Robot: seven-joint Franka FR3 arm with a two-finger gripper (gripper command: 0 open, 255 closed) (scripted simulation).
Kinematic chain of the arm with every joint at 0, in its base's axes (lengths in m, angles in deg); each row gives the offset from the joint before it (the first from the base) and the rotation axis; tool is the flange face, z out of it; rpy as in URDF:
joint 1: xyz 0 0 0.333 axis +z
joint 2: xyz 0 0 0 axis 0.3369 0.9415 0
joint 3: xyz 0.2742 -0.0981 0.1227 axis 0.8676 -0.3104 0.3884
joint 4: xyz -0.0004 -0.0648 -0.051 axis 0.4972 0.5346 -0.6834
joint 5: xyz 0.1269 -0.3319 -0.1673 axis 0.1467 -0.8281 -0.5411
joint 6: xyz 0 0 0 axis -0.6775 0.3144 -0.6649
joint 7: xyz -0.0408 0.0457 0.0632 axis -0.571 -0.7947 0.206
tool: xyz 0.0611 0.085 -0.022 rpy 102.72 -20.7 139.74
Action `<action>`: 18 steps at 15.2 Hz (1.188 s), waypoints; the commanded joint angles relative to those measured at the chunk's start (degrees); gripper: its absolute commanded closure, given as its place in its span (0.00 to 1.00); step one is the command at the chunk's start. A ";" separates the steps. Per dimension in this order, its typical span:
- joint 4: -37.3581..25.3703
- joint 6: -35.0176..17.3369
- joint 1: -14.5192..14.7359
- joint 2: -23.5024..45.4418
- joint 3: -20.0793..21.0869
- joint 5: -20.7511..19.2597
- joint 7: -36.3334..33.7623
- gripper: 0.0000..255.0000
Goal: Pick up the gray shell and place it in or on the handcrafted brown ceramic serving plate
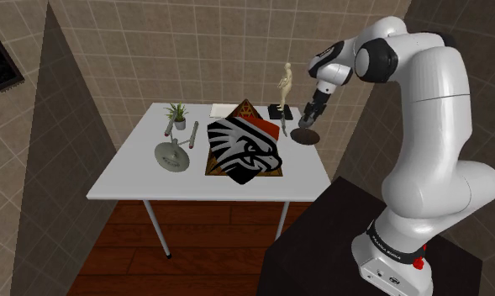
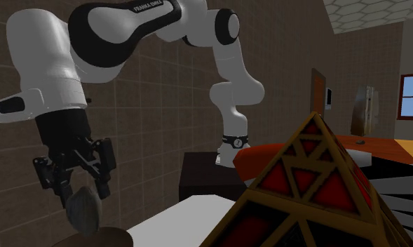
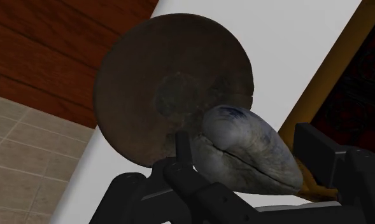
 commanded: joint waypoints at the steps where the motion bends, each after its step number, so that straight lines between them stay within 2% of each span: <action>1: -2.67 0.87 -0.71 1.91 0.11 0.09 0.16 1.00; 15: -3.00 -5.28 -1.54 8.74 1.64 2.28 2.60 1.00; 18: -3.02 -5.27 -1.54 8.75 1.63 2.29 2.60 1.00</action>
